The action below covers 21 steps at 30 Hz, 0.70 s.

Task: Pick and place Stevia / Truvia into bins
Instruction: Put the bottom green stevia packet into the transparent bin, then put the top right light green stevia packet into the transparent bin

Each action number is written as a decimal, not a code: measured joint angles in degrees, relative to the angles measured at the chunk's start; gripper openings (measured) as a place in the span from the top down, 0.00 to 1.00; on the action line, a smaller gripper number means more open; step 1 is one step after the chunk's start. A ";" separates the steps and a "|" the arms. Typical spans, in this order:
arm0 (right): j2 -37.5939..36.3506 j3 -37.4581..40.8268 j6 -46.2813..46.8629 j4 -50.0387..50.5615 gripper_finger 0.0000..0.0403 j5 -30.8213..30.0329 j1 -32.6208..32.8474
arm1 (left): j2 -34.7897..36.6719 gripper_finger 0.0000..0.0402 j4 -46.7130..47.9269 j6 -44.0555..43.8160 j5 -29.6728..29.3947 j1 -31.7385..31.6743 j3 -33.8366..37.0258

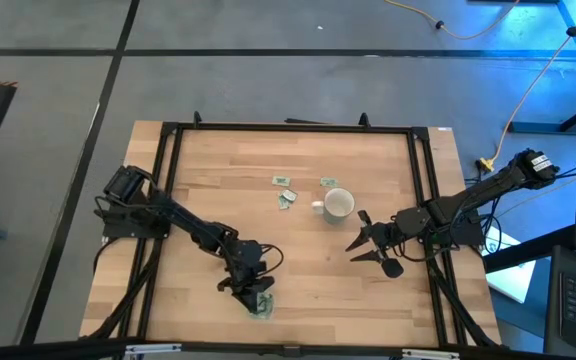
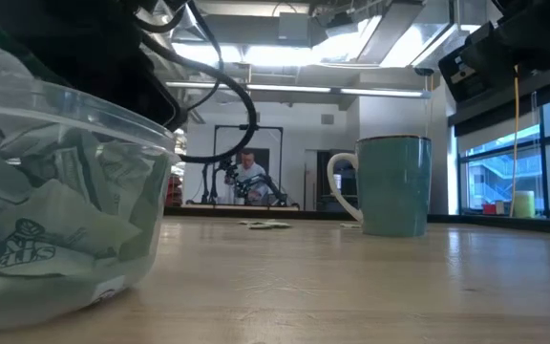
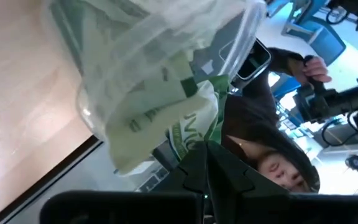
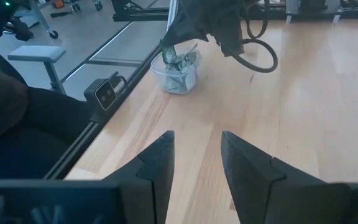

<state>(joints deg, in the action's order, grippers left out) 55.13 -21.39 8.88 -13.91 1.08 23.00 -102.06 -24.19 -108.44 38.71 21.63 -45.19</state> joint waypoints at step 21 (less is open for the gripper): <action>0.00 0.00 2.39 -0.02 0.66 0.00 0.00 | 2.41 0.81 -1.88 4.06 4.67 -2.99 0.00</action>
<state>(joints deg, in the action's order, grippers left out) 55.13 -21.39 11.28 -13.93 1.08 23.00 -99.65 -26.07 -104.39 43.38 18.64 -45.19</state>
